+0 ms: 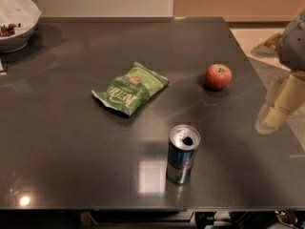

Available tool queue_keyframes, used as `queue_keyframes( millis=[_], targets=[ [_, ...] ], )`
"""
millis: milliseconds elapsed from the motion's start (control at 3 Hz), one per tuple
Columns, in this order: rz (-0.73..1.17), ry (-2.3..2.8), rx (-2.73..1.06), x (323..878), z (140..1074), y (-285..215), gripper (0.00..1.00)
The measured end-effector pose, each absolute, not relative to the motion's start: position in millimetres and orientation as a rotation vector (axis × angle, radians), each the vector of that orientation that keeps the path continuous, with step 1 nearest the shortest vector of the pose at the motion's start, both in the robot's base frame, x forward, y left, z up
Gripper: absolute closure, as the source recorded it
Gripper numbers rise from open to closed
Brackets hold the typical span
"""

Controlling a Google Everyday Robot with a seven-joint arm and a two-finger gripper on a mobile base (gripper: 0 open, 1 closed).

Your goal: Pick redbull can

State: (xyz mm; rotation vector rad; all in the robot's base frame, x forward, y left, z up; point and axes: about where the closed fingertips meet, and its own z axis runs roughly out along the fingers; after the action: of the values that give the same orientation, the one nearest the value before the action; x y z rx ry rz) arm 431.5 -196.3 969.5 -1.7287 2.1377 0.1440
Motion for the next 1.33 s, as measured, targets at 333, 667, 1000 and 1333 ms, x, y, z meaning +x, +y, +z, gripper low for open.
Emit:
queue_keyframes(
  millis=[333, 667, 1000, 1333],
  targets=[
    [0.269, 2.038, -1.736, 418, 971, -172, 0.0],
    [0.443, 1.878, -1.783, 390, 958, -123, 0.0],
    [0.535, 1.786, -1.826, 370, 946, -94, 0.0],
    [0.599, 1.72, -1.862, 355, 932, -73, 0.0]
  ],
)
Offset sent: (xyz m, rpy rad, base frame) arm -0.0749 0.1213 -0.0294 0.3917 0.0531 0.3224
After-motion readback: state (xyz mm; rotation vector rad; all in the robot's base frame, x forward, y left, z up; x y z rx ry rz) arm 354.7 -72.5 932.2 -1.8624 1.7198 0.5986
